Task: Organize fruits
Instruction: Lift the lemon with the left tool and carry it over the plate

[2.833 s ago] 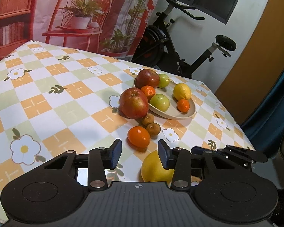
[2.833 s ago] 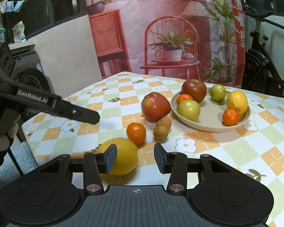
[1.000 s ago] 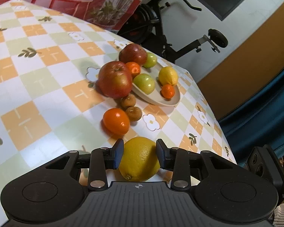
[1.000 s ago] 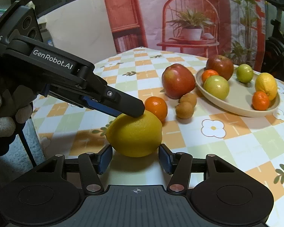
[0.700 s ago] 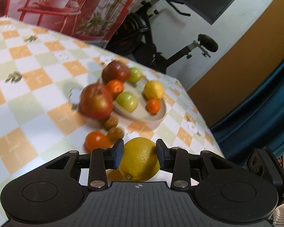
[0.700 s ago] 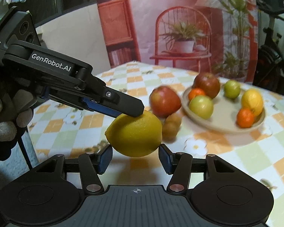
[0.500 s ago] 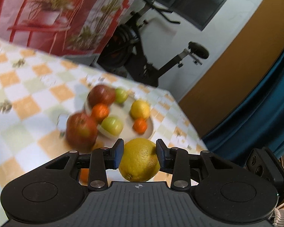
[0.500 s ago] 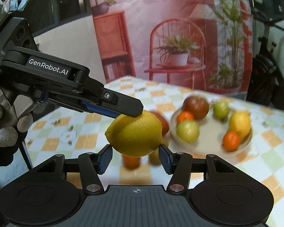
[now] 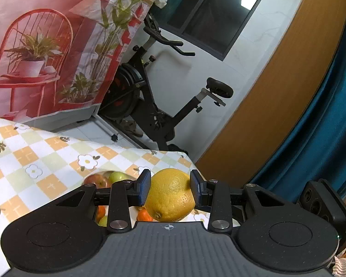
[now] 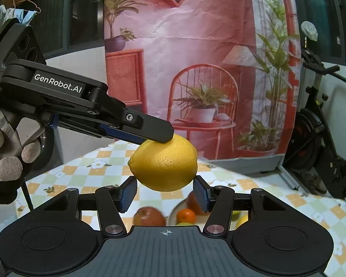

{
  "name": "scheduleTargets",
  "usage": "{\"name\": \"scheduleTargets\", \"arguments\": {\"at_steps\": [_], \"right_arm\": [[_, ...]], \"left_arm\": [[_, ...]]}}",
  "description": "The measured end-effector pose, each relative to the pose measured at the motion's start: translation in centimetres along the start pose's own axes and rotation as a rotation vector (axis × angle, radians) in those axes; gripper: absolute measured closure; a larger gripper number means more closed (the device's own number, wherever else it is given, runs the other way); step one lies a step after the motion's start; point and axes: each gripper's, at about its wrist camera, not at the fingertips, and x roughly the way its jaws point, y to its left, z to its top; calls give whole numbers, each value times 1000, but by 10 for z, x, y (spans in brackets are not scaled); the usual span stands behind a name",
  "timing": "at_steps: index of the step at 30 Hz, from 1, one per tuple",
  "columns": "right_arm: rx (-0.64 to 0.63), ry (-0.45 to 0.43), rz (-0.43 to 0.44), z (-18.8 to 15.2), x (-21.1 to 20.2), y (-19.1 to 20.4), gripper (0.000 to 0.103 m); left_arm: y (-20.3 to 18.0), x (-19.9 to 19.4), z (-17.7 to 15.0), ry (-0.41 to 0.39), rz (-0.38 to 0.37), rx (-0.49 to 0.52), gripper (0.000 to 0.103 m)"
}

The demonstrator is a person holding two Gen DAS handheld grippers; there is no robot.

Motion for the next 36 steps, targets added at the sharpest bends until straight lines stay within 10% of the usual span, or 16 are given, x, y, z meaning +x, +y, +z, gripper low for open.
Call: {"name": "scheduleTargets", "arguments": {"at_steps": [36], "right_arm": [[162,297,28,-51,139,-117,53]], "left_arm": [[90,164,14,286,49,-103,65]]}}
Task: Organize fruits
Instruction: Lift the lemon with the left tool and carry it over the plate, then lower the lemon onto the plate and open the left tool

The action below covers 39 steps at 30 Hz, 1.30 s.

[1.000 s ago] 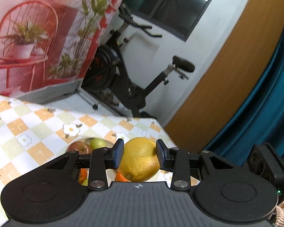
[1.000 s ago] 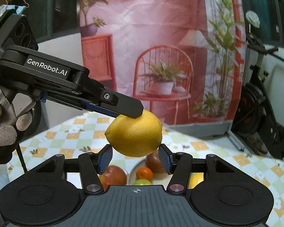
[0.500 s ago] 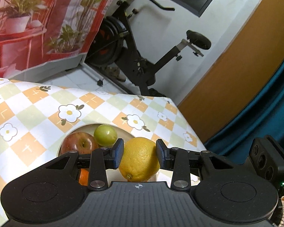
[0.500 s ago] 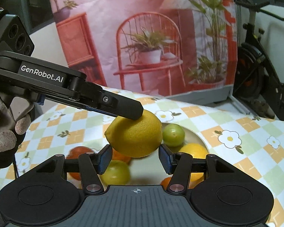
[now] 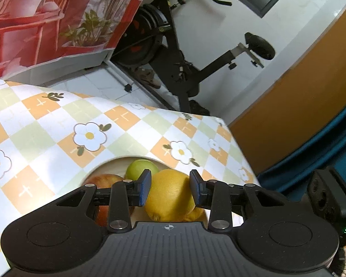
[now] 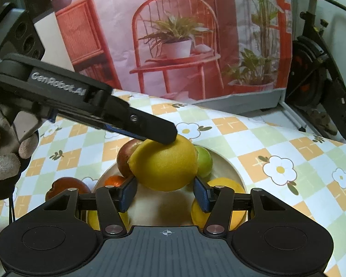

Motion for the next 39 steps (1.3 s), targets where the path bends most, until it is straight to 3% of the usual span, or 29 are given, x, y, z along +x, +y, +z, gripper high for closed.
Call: {"name": "scheduleTargets", "arguments": {"at_steps": [19,39], "right_arm": [[-132,80,-106,9,9,19,54],[-376,215,-311,11,33,60,53]], "left_arm": [[6,-4,1,-10,46,-6,71],[20,-40,-10,-70,83,-26,71]]}}
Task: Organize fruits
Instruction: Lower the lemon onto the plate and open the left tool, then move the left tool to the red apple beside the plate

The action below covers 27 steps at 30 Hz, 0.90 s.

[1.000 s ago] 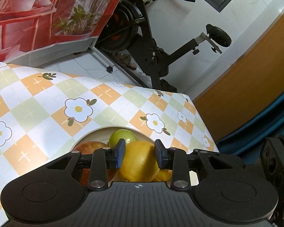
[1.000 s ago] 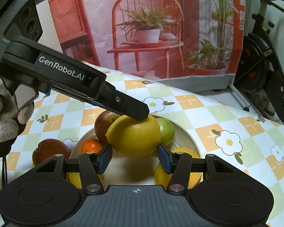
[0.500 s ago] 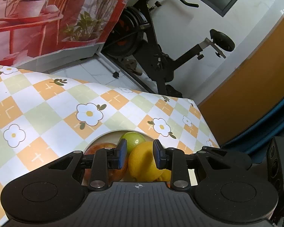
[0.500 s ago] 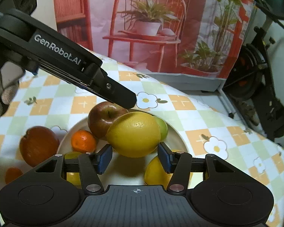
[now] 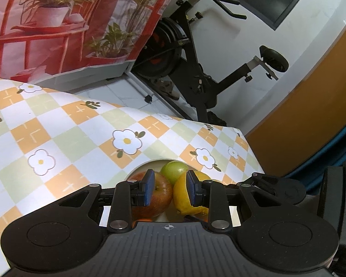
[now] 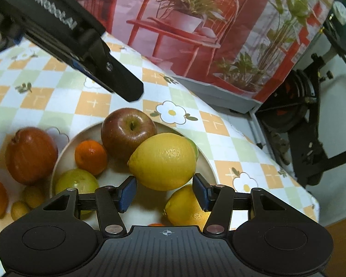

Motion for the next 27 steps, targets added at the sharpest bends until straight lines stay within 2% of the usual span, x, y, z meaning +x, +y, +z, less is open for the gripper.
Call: {"name": "scheduleTargets", "arguments": {"at_steps": [3,5,6,13,20,24,27], "right_arm": [[-30,17,-20,1,2,6,50],[-39,26,-30,1,3,8,39],[-41,31,-40,1,3,9,38],[2,23,-51,-4,-2,2,38],[175,-46,-30,-19,-20,-14,40],[287,-131,21,-33,-36,-18,40],[325,-178,40,-40,-47,-13,40]], "left_arm": [[3,-5,-2,-5,8,2,71],[5,-6,-4,-8,16,0,71],[6,-7,-4,-9,17,-3,71],[11,-16,-8,-20,33,-4,71],[19,-32,-16,-23,45,8,71],[24,-40,-20,-19,53,20,71],[27,-45,-24,-7,57,34,71]]}}
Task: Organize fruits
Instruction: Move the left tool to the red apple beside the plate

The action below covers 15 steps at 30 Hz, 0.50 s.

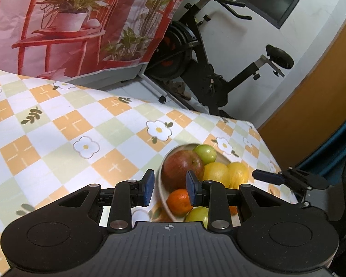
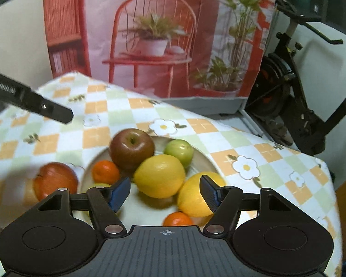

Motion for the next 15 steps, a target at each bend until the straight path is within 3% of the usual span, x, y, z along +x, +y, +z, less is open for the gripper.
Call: {"name": "scheduleTargets", "arguments": {"at_steps": [9,15], "right_arm": [[79,-87,75,-13,-20,21,40],[116,-94,106,-26,-25,34,40]], "left_arm": [[3,-9,-16,38,-11,38,71],[8,-2,-24,75,5,35,70]]}}
